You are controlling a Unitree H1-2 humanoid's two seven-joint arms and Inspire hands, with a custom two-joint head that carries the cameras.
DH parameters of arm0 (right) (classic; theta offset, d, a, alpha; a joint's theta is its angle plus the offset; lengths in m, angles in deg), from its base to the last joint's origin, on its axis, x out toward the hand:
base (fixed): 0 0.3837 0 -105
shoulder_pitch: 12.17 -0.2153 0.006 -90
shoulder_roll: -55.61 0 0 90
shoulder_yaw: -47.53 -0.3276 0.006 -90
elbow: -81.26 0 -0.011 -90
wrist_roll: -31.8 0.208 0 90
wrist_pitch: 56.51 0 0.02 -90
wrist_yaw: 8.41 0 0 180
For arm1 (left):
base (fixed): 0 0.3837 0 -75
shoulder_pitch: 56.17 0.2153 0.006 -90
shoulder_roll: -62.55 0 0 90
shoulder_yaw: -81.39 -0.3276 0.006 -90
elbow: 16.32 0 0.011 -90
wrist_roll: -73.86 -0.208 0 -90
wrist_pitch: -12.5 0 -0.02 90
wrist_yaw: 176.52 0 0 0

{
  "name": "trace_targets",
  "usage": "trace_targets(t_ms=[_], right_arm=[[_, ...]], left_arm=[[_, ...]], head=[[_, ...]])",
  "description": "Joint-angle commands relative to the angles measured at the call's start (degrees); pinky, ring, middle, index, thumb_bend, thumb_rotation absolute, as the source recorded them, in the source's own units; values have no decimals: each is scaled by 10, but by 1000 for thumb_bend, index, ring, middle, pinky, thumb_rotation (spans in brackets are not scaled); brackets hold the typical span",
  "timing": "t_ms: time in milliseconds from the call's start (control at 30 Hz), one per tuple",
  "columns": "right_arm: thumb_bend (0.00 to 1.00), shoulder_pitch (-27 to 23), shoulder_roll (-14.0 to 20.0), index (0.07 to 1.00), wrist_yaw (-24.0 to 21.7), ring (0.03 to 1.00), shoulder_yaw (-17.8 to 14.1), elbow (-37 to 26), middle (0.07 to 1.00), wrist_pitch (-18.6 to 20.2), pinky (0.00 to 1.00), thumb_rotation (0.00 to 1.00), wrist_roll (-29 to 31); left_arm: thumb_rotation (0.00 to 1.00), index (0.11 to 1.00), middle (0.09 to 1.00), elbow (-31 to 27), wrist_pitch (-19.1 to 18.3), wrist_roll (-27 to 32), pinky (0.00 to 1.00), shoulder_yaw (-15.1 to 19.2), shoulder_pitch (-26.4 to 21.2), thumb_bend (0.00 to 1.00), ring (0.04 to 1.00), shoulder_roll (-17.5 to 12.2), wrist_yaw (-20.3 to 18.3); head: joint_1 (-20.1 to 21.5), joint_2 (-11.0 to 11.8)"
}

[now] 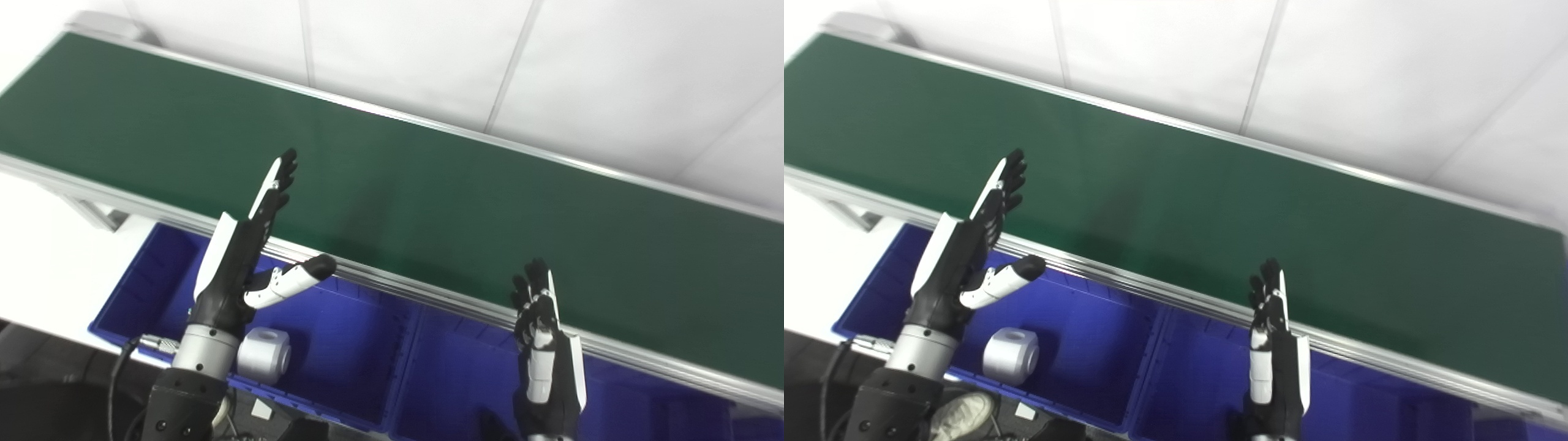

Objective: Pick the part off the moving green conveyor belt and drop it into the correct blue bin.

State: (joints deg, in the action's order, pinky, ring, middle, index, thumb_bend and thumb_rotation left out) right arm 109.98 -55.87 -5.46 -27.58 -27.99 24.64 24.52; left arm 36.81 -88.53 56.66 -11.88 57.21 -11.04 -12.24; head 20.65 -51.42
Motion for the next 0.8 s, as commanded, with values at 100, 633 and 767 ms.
trace_targets(t_ms=[100, 633, 767], right_arm=[[805, -1, -59, 1000, 34, 983, 42, 14, 1000, -12, 1000, 1000, -40], [784, 17, -45, 1000, 86, 986, 53, 67, 1000, -75, 1000, 1000, -53], [789, 18, -51, 1000, 94, 980, 60, 85, 1000, -87, 1000, 1000, -63]], left_arm=[[825, 1000, 1000, 65, 12, 68, 979, -31, -16, 750, 994, -22, -11], [860, 1000, 1000, 172, 97, 103, 990, -94, -21, 791, 1000, -54, 6], [858, 1000, 1000, 181, 114, 117, 1000, -92, -19, 767, 1000, -62, 5]], head=[[55, 6], [88, 64], [114, 79]])
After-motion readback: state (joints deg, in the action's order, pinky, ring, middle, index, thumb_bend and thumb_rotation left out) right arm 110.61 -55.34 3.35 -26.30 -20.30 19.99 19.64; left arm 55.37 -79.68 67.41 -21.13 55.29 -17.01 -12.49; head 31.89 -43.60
